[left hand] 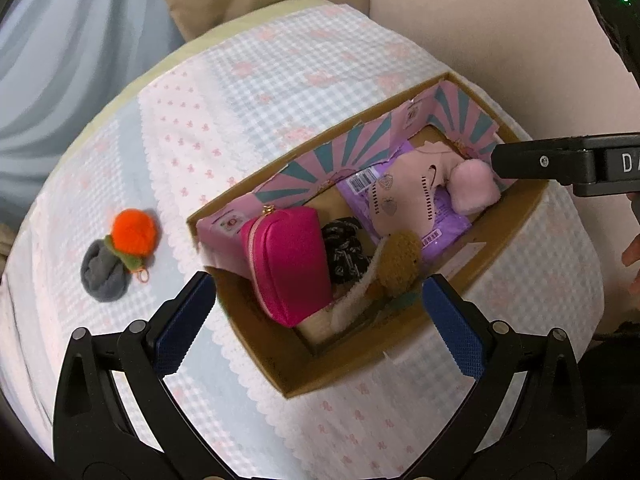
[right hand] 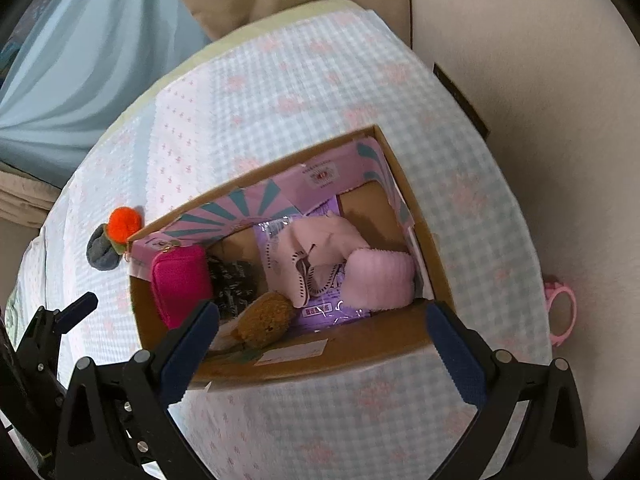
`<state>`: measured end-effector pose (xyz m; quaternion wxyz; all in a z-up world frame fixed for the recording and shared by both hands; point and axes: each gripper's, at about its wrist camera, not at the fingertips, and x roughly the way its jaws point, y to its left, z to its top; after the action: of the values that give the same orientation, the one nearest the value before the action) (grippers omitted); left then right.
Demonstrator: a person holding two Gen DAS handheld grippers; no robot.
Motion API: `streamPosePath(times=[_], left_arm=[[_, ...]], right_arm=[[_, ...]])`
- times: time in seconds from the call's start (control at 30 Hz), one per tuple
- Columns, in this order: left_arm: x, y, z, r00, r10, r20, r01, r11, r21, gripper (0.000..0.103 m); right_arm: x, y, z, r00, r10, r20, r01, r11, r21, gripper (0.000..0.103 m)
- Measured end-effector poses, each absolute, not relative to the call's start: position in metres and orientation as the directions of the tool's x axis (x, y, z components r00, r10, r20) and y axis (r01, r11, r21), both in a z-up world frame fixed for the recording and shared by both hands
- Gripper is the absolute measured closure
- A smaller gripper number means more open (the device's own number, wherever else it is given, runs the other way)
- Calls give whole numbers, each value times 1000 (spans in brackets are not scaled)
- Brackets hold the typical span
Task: Organize soft objects
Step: 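Lift both tools out of the box and move toward the grey sock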
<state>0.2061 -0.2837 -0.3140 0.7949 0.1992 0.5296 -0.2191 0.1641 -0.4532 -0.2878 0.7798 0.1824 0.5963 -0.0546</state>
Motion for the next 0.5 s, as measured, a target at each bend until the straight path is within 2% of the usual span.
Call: streamPosePath(times=[0.5], left_arm=[[164, -235, -219, 480, -137, -867, 465, 878, 119, 0]], right_arm=[[119, -403, -174, 437, 64, -897, 173, 973, 154, 0]])
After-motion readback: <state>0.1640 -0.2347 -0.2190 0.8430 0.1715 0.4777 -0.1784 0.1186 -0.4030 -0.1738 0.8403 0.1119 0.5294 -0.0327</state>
